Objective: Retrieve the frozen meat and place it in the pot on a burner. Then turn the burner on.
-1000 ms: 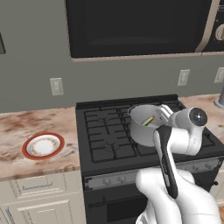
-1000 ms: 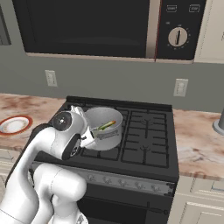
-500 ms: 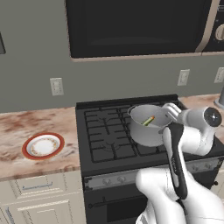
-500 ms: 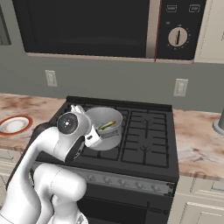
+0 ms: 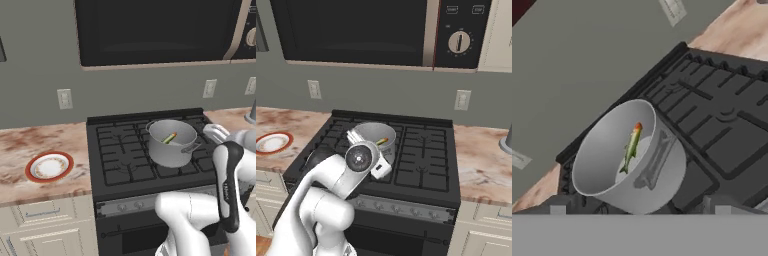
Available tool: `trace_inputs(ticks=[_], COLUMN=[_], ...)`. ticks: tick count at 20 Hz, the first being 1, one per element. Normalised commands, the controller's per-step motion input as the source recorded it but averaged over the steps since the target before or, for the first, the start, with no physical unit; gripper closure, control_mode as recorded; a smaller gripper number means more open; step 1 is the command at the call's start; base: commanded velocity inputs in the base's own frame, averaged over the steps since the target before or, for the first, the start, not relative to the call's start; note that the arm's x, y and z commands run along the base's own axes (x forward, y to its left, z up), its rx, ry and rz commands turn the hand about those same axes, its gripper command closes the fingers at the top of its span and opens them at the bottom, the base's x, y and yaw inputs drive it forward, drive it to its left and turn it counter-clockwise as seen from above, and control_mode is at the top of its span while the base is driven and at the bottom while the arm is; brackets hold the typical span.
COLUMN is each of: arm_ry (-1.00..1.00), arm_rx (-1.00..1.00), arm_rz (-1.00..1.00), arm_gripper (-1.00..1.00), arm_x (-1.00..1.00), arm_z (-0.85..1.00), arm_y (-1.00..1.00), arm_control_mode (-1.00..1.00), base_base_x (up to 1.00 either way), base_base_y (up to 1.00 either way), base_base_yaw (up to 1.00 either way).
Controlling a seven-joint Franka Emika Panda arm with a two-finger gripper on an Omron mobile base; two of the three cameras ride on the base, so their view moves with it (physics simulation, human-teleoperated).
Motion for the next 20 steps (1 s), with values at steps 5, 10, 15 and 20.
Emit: trace_inputs(ticks=[5, 10, 15, 20], arm_ry=[-0.09, -0.09, -0.04, 0.07], arm_rx=[-0.21, -0.27, -0.32, -0.31], arm_rz=[0.24, 0.24, 0.11, 0.07], arm_gripper=[-1.0, -1.0, -1.0, -1.0], arm_x=[-0.51, -0.75, -0.79, -0.18], arm_z=[-0.02, -0.03, -0.2, -0.8], arm_y=[-0.38, -0.31, 0.0, 0.22], arm_control_mode=[-1.0, -1.0, -1.0, -1.0], base_base_x=[0.0, 0.0, 0.0, 0.0], base_base_y=[0.0, 0.0, 0.0, 0.0], base_base_yaw=[0.0, 0.0, 0.0, 0.0])
